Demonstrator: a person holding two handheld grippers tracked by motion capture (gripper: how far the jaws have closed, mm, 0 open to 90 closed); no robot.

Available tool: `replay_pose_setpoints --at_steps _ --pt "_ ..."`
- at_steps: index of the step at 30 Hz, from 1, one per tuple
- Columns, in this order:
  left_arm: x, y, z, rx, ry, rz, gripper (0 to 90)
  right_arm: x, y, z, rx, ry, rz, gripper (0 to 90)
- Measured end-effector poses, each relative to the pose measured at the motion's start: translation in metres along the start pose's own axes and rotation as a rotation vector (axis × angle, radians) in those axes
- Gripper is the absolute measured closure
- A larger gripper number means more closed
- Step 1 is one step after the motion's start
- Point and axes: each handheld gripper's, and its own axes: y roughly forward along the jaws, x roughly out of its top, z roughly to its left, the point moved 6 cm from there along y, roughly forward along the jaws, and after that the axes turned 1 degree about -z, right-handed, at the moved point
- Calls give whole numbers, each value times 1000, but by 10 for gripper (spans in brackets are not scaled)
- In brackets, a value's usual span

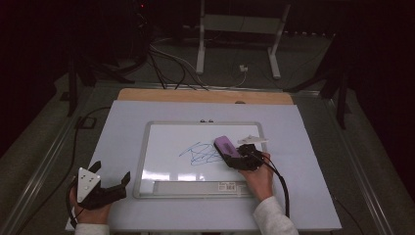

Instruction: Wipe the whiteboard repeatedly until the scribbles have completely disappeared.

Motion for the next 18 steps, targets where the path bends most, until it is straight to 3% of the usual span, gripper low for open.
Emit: replay_pose_setpoints --at_steps 6,8,15,18 --pt "0 1 -1 0 3 3 9 -1 3 0 19 -1 13 329" --pt "0 1 0 0 3 5 9 1 2 0 18 0 -8 304" --pt "-1 1 -1 -2 3 6 9 5 7 0 34 24 -14 322" --pt "0 1 0 -2 4 5 9 3 13 1 35 25 -3 392"
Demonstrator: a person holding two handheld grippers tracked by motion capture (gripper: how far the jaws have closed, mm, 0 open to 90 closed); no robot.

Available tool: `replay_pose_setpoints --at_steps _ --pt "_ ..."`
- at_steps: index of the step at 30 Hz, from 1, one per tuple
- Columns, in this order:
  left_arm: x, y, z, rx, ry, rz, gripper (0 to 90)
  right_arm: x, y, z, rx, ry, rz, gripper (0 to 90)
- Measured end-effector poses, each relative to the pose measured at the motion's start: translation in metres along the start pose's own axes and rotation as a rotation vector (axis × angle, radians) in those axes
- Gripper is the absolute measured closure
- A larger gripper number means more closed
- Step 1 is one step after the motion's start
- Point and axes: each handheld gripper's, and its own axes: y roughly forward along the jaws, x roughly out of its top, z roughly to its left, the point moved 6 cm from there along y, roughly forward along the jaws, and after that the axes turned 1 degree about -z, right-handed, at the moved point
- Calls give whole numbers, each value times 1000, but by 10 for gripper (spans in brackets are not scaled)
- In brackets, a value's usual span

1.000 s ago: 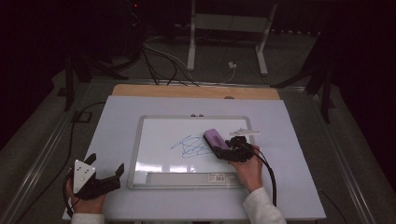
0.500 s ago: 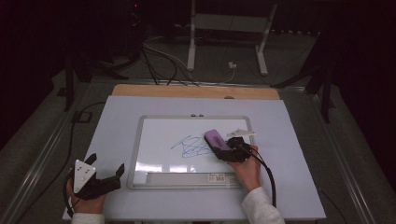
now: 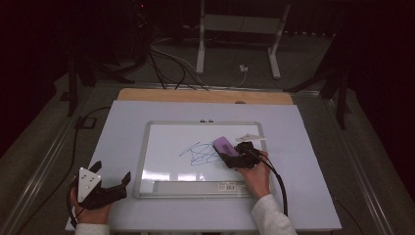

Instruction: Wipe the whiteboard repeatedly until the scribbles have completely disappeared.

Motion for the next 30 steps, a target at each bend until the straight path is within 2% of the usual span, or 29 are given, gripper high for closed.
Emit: replay_pose_setpoints --at_steps 5,11,14,17,22,23,24,25,27,28,30 --pt "0 0 0 0 0 3 9 0 1 1 -14 0 -1 401" --pt "0 0 0 0 1 1 9 2 1 -4 -59 15 1 404" --pt "0 0 0 -1 1 3 9 3 0 -13 -91 53 0 404" --pt "0 0 -1 -1 2 4 9 3 0 -14 -101 64 0 404" --pt "0 1 -1 -3 6 6 9 3 1 -7 -85 55 5 404" --pt "0 1 -1 -2 5 5 9 2 3 1 -66 33 9 404" --pt "0 1 -1 -2 6 7 9 2 3 1 -66 33 9 404" --pt "0 1 -1 -2 7 7 9 2 4 9 -48 18 13 404" --pt "0 1 -2 -2 5 5 9 2 5 13 -34 8 16 404" --pt "0 1 -2 -1 6 5 9 1 6 21 -13 -11 20 404" --pt "0 1 -1 -2 6 5 9 2 6 23 -8 -22 21 404"
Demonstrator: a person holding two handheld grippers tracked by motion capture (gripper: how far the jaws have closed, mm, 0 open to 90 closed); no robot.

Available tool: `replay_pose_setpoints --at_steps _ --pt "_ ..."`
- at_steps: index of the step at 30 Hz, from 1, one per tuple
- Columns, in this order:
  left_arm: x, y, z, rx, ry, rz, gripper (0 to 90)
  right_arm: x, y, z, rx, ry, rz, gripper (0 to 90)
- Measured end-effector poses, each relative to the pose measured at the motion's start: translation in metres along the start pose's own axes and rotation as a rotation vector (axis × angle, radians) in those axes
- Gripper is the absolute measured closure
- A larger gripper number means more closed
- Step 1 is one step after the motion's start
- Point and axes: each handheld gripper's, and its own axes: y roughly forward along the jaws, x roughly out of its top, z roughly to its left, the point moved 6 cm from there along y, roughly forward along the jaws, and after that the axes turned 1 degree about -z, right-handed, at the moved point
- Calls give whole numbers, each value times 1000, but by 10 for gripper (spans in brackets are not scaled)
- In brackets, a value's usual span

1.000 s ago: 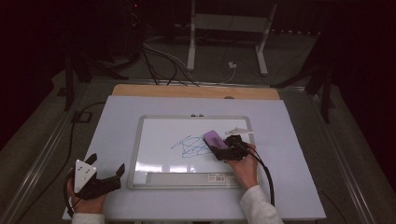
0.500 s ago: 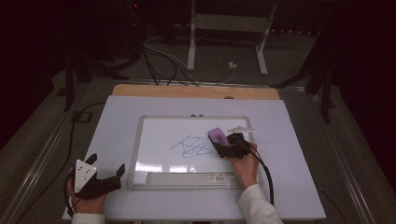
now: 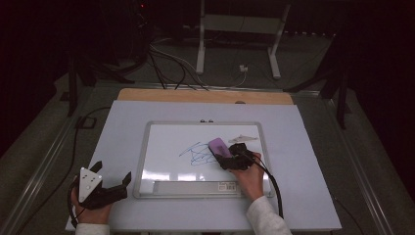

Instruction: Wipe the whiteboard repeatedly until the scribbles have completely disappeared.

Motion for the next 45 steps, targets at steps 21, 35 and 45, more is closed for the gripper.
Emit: replay_pose_setpoints --at_steps 21,35,45 --pt "0 1 0 -1 1 3 9 5 2 -16 -43 52 -3 404" --pt "-1 0 1 -1 -1 1 9 6 12 33 101 -82 28 405" --pt "0 0 1 -1 -2 -1 9 10 8 -6 -19 6 31 406"
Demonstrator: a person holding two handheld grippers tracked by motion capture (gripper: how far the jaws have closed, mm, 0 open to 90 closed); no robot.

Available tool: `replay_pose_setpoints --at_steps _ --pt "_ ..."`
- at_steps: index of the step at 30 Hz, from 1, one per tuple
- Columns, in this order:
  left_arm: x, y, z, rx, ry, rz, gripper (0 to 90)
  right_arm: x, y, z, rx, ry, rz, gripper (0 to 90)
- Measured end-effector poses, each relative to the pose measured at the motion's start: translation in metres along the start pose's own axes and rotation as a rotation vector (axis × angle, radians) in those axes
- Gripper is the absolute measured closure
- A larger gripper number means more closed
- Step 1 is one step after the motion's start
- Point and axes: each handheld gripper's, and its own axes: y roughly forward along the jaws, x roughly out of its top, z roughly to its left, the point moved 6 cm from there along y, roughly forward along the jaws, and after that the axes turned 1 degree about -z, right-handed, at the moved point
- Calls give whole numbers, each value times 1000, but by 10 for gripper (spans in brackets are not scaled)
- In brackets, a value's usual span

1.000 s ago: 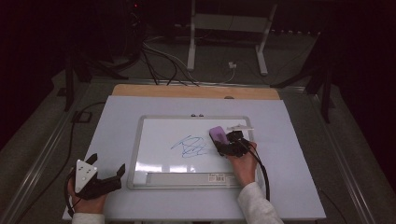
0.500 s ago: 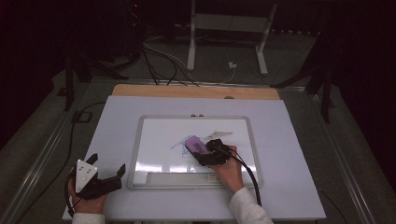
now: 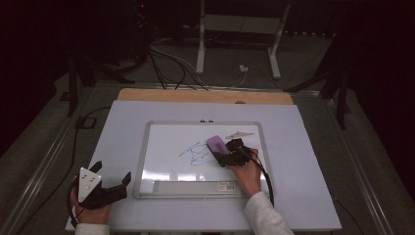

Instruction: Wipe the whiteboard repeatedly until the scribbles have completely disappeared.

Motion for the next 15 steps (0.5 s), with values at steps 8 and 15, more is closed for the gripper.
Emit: replay_pose_setpoints --at_steps 8,15 --pt "0 1 -1 -2 3 3 9 0 -3 -19 -67 60 -7 406" --pt "0 1 -1 -2 4 3 9 -2 2 22 34 -15 -2 405"
